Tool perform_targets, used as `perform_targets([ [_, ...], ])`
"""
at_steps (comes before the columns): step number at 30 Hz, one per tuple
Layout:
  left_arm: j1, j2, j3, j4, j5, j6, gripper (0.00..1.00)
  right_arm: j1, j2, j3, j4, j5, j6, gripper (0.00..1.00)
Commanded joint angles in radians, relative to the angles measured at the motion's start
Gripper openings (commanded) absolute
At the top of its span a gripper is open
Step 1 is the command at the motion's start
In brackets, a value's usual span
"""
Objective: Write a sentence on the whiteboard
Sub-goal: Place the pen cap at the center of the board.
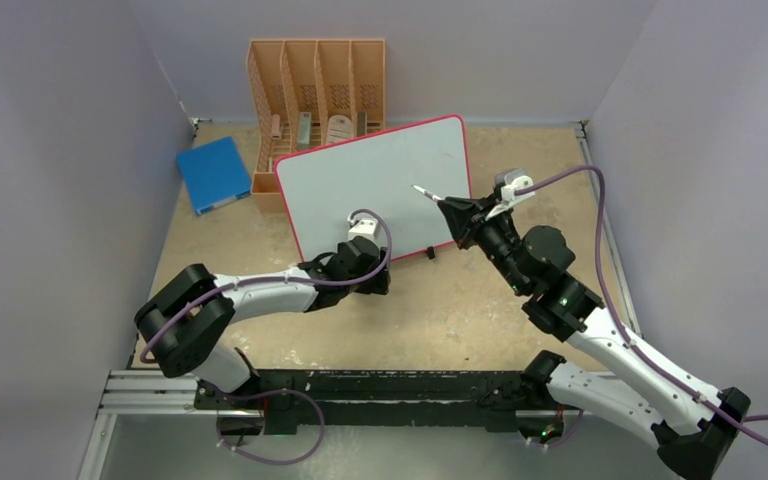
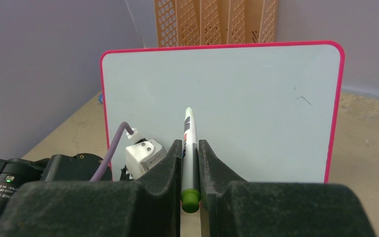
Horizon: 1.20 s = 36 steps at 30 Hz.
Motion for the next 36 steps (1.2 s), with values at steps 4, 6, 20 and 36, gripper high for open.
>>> perform_targets([
  [4,0.002,0.030,0.052,0.012,0.069,0.008,0.64,0.000,-0.003,0.010,0.032,0.016,-0.016,0.00],
  [6,0.002,0.031,0.049,0.012,0.093,0.004,0.64,0.000,-0.003,0.006,0.036,0.016,-0.015,0.00],
  [20,0.002,0.030,0.075,-0.071,0.075,-0.032,0.63,0.000,0.013,0.003,0.044,0.015,-0.019,0.00],
  [36,0.003,0.092,0.109,-0.092,0.126,-0.088,0.63,0.000,0.007,-0.007,0.046,0.019,-0.018,0.00],
])
